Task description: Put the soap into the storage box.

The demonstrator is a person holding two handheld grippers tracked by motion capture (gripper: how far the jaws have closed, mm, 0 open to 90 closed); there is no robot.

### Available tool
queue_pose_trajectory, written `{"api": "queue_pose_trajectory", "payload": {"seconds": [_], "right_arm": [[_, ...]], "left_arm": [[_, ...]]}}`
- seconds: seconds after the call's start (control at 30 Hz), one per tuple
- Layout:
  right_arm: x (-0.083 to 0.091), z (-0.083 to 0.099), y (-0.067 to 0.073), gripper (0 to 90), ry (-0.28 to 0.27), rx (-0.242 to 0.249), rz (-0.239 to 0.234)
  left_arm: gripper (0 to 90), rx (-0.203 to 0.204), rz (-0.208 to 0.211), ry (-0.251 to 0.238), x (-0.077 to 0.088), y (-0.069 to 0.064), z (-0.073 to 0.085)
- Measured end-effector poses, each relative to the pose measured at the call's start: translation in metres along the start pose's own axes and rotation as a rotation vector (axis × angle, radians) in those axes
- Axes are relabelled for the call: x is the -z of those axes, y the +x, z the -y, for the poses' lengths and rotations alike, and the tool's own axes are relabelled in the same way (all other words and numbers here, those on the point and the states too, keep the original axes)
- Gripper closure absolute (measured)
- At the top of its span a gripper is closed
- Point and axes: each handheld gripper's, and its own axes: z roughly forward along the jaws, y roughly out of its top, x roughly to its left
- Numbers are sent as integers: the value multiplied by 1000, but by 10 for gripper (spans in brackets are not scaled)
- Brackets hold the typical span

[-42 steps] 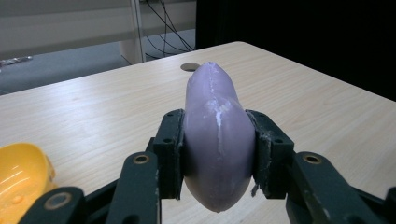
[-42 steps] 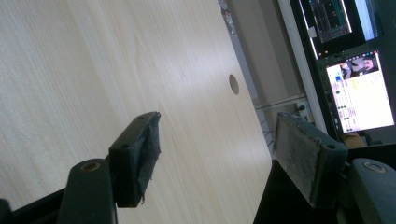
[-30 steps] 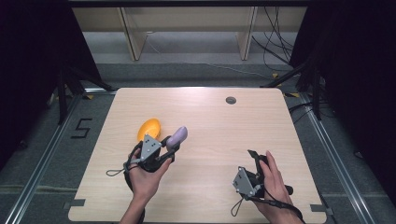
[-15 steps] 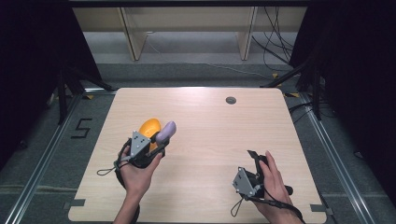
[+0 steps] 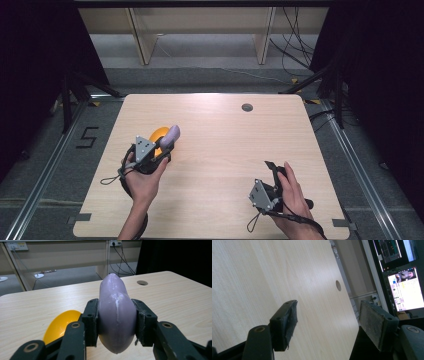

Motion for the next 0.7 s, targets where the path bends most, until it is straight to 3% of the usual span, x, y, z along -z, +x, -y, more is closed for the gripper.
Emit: {"api": "queue_pose_trajectory", "payload": {"seconds": [0.07, 0.3, 0.63, 0.7], "right_arm": [[0, 0, -1, 320, -7, 20, -1], [0, 0, 0, 320, -4, 12, -4], [-1, 0, 1, 319, 5, 4, -8], [-1, 0, 0, 319, -1, 22, -9]], "left_arm": [[591, 3, -10, 5, -2, 2, 0], [591, -1, -41, 8, -9, 9, 1], [590, 19, -145, 27, -24, 25, 7], [590, 19, -174, 39, -33, 32, 9]]}}
